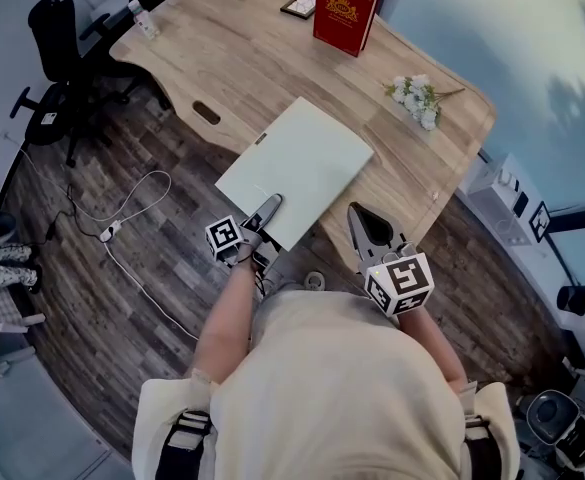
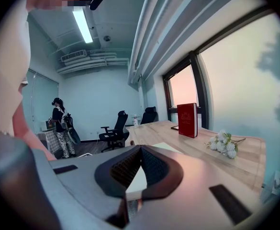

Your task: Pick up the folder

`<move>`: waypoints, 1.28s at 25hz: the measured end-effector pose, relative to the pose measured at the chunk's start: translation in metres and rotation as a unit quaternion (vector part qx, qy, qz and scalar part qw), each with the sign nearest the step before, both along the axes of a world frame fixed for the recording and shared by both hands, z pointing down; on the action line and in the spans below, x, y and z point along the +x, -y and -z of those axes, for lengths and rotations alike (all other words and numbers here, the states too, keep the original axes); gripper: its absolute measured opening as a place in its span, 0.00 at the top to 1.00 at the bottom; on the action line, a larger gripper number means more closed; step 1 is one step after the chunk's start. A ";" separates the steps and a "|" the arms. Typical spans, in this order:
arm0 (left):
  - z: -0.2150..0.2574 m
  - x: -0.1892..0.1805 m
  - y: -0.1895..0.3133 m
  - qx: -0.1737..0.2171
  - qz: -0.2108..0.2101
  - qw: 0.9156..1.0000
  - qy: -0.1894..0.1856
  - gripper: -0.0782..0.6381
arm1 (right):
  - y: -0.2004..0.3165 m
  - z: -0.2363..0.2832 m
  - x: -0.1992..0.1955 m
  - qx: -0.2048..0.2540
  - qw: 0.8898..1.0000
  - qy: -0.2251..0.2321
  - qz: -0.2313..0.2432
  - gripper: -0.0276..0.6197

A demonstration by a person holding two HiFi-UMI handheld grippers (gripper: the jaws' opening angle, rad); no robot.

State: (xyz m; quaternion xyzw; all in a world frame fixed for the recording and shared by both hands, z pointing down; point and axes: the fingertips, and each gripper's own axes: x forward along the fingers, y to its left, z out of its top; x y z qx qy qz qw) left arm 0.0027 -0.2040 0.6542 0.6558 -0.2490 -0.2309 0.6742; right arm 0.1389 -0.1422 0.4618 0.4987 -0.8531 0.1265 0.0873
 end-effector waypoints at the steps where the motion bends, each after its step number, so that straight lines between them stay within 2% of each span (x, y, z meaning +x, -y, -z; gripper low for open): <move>1: -0.001 0.000 0.000 -0.001 -0.001 1.000 0.000 0.28 | 0.000 0.000 0.001 0.000 1.000 -0.001 -0.001 0.93; 5: -0.003 0.000 -0.001 0.001 -0.005 1.000 0.004 0.29 | 0.003 -0.001 0.003 -0.001 1.000 -0.001 -0.003 0.93; 7: -0.003 0.000 -0.001 0.001 -0.005 1.000 0.005 0.38 | 0.004 -0.001 0.003 -0.001 1.000 -0.001 -0.001 0.93; 16: 0.003 -0.001 -0.003 0.013 0.001 1.000 0.009 0.47 | 0.005 0.000 -0.001 0.000 1.000 0.000 0.007 0.93; 22: 0.009 -0.004 -0.007 0.019 0.010 1.000 0.013 0.49 | 0.003 0.000 -0.003 0.001 1.000 0.001 0.010 0.93; 32: 0.029 -0.010 -0.018 0.027 0.028 0.999 -0.005 0.50 | 0.000 0.001 -0.005 0.005 1.000 0.007 0.010 0.93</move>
